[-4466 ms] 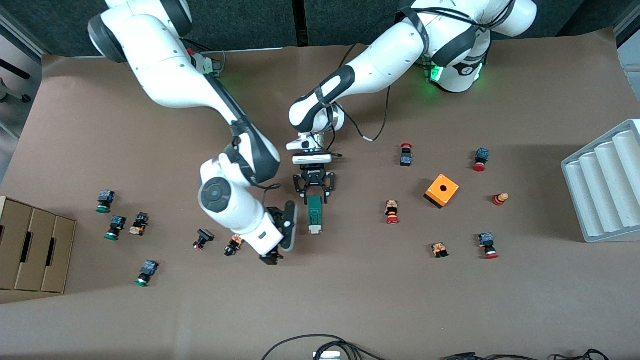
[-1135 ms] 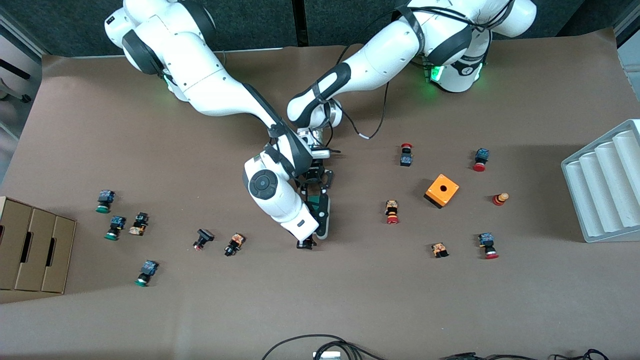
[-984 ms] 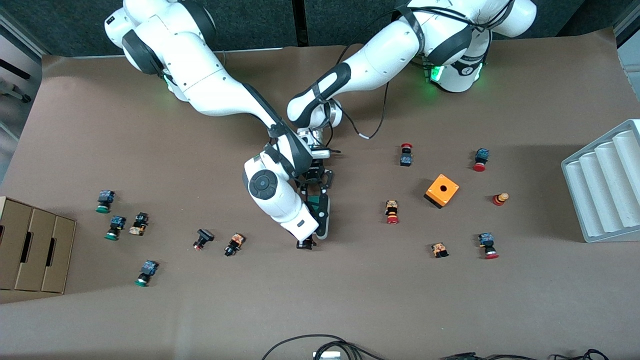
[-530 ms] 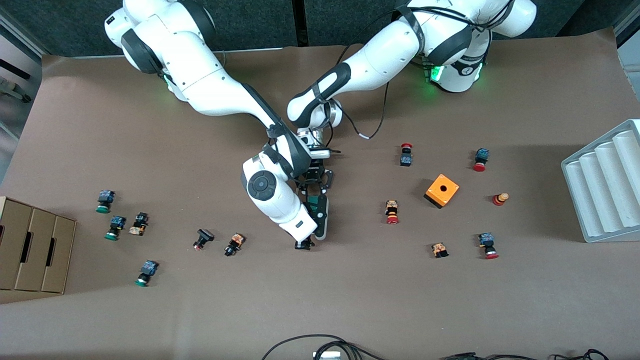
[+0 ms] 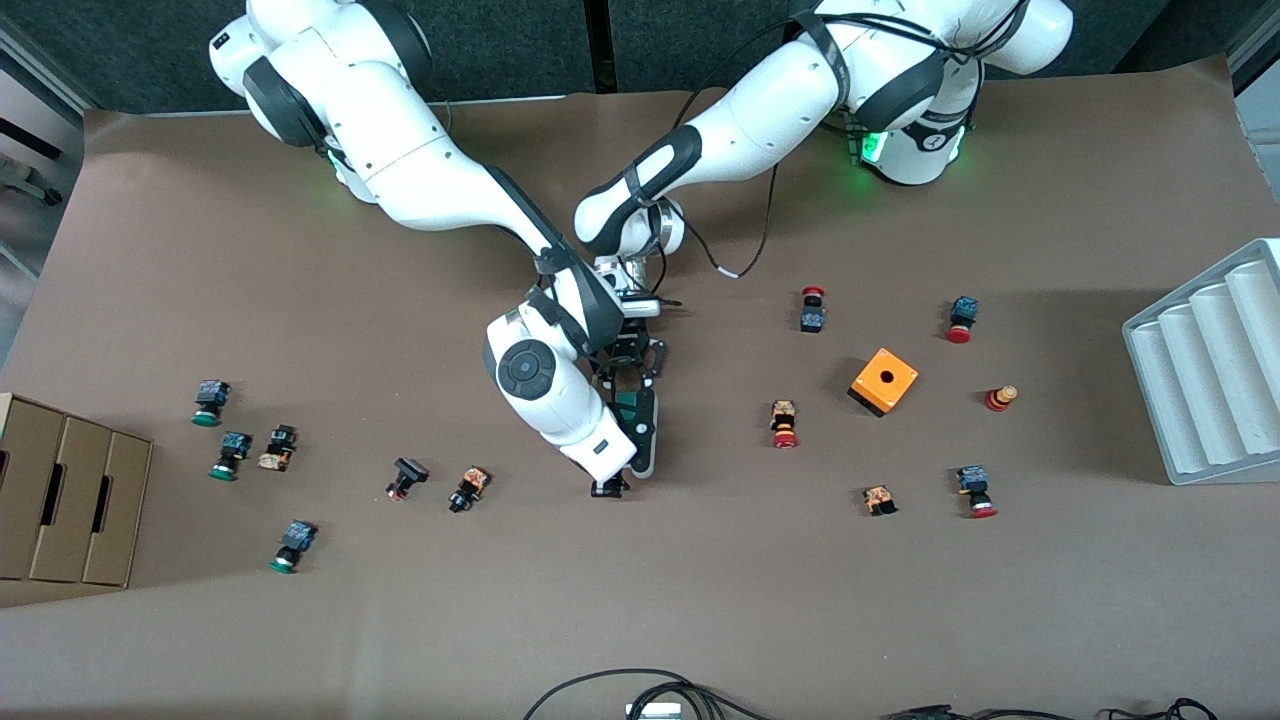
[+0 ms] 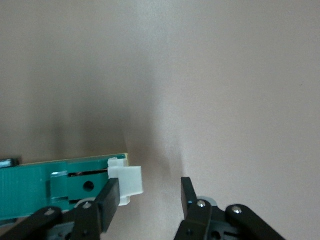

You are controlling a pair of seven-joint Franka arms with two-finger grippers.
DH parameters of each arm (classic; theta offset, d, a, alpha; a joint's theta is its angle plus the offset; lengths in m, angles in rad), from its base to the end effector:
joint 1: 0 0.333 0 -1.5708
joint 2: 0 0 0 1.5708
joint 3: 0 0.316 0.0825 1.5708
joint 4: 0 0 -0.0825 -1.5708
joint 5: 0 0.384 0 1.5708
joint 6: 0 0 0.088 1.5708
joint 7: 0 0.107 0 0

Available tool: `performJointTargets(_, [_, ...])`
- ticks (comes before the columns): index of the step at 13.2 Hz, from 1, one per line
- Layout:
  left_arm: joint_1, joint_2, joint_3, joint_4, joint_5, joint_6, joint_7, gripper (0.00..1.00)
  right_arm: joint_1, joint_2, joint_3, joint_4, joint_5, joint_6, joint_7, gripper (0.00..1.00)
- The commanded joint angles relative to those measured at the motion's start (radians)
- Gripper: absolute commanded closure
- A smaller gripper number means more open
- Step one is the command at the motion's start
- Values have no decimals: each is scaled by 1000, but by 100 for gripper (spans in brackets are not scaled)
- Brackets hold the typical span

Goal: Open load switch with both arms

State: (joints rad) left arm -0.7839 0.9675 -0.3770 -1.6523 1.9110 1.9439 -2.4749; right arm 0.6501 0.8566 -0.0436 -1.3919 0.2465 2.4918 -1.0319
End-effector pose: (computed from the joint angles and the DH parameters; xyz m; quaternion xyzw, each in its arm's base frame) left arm 0.3401 -0.5644 0.0740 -0.8377 -0.0240 -0.5455 0.0080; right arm 0.6166 0.4354 0.2188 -0.7314 -0.6673 -0.1337 0.0432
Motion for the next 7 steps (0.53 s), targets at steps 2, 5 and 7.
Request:
performJointTargets(2, [-12, 8, 26, 9, 20, -5, -10, 92, 14, -13, -9, -32, -10, -11, 0, 48])
performJointTargets(5, [-12, 8, 26, 9, 20, -3, -10, 92, 14, -11, -9, -41, -10, -11, 0, 48])
performJointTargets(7, [-12, 7, 26, 9, 20, -3, -10, 92, 14, -11, -9, -41, -10, -11, 1, 48])
